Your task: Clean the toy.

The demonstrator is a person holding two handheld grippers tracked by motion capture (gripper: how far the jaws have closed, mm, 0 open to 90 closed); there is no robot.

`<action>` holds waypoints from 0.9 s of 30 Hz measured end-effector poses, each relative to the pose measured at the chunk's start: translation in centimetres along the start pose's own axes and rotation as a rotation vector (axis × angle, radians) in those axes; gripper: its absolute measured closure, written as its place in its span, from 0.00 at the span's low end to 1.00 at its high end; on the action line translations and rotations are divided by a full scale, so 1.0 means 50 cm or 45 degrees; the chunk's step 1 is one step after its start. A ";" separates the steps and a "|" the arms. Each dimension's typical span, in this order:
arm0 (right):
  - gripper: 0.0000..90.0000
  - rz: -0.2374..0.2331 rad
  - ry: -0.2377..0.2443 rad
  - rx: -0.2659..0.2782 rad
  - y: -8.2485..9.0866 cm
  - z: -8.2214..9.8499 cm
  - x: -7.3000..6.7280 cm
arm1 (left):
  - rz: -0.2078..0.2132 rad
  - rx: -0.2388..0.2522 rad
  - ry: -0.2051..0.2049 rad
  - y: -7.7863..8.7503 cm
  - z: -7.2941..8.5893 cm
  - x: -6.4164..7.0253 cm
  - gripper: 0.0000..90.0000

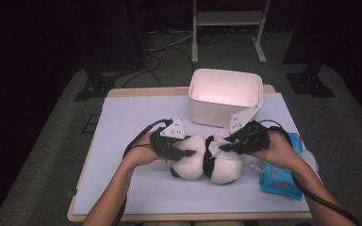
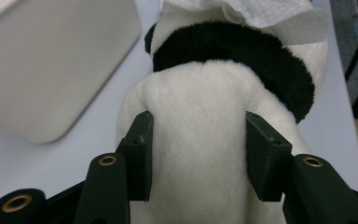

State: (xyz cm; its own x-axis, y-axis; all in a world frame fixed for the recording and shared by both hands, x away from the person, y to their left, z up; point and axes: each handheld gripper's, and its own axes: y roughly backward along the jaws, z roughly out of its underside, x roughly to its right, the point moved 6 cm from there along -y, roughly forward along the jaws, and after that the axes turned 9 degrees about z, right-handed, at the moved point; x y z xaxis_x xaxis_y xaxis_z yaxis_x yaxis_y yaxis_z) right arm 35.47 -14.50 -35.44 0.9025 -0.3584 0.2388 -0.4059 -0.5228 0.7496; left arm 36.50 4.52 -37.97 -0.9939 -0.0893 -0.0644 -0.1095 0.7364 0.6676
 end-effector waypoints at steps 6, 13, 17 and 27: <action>0.83 -0.005 -0.045 -0.018 -0.012 -0.011 0.025 | 0.010 0.004 0.034 -0.003 0.007 0.004 0.55; 0.84 -0.093 -0.054 -0.019 -0.039 0.017 -0.002 | 0.112 0.018 0.146 -0.015 0.040 0.016 0.49; 0.84 -0.112 -0.021 -0.005 -0.038 0.018 -0.020 | 0.152 0.014 0.182 -0.003 0.040 0.019 0.44; 0.84 -0.147 0.028 0.027 -0.014 0.040 -0.057 | 0.211 0.001 0.252 0.011 0.031 0.013 0.19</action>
State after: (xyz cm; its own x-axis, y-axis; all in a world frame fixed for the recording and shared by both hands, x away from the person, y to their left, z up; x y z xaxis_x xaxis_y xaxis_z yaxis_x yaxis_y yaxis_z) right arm 32.89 -14.68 -37.89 0.9462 -0.2780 0.1656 -0.3022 -0.5761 0.7595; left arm 35.76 5.89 -38.81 -0.9765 -0.0972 0.1924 0.0544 0.7526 0.6563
